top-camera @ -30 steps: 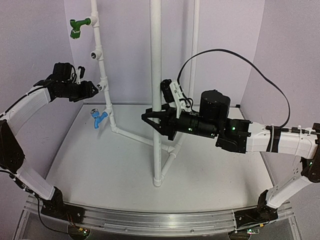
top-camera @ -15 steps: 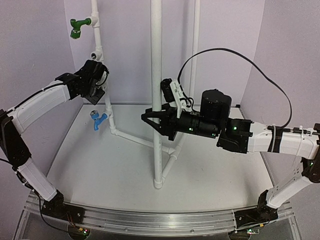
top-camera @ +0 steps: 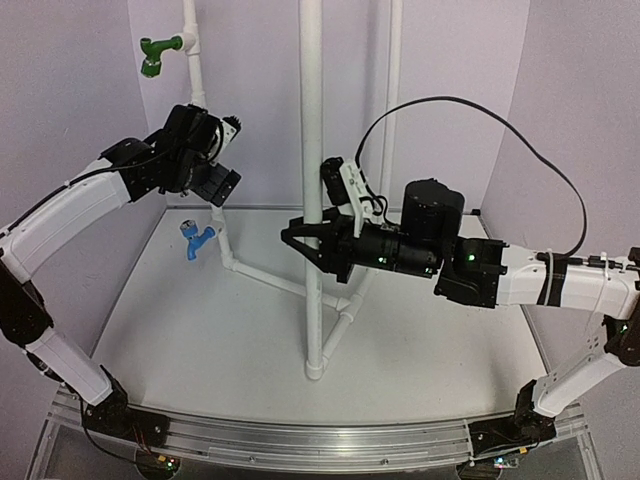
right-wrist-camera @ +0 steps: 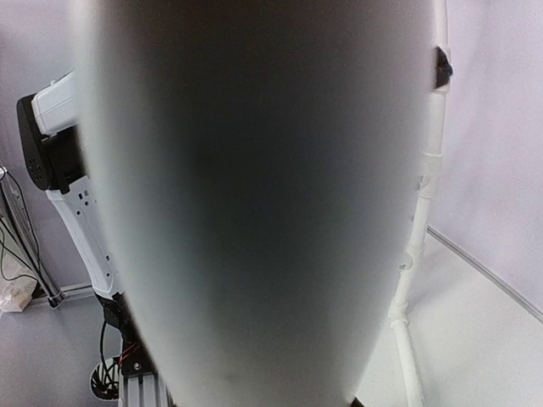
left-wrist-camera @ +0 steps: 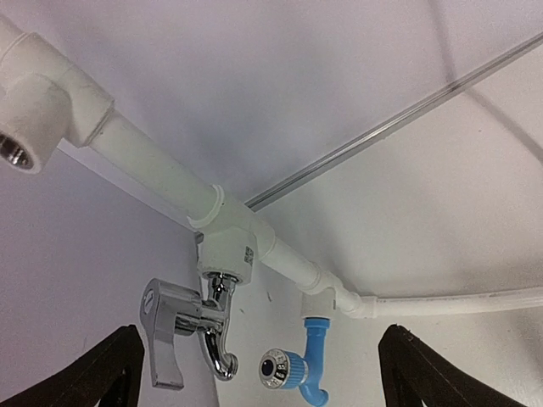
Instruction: Install the water faucets
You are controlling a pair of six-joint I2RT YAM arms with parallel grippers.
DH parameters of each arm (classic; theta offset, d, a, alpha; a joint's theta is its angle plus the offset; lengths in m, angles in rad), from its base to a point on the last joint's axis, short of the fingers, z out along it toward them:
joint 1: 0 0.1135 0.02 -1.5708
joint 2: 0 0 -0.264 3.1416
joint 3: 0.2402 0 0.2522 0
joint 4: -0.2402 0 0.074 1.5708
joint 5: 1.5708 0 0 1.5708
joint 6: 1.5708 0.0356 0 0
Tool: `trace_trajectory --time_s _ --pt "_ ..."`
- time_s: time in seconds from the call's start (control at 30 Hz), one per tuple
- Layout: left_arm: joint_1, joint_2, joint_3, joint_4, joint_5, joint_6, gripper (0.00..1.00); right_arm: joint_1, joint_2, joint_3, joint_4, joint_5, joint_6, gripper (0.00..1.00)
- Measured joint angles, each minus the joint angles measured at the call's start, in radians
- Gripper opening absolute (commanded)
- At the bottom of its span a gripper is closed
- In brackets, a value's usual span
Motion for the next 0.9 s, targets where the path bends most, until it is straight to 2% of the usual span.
trace_trajectory --time_s 0.23,0.33,0.43,0.57,0.73,0.8,0.9 --pt "0.029 -0.237 -0.100 -0.002 0.141 -0.245 1.00 0.000 0.001 0.000 0.000 0.004 0.000 0.00" --pt "0.152 -0.357 -0.139 0.003 0.295 -0.390 1.00 0.000 0.001 0.000 0.000 0.004 -0.001 0.00" --pt "0.278 -0.399 -0.144 0.012 0.410 -0.506 1.00 0.000 0.004 0.000 0.002 0.003 -0.001 0.00" --pt "0.328 -0.359 -0.136 0.020 0.552 -0.612 1.00 0.000 0.008 0.000 0.007 0.000 -0.001 0.00" --pt "0.367 -0.214 -0.103 0.016 0.631 -0.685 0.99 0.003 0.013 0.003 0.010 0.000 -0.001 0.00" --pt "0.377 -0.151 -0.073 0.001 0.638 -0.705 0.96 0.003 0.015 0.005 0.010 0.000 -0.002 0.00" --pt "0.383 -0.100 -0.053 0.000 0.632 -0.722 0.80 0.003 0.015 0.005 0.010 0.000 -0.002 0.00"
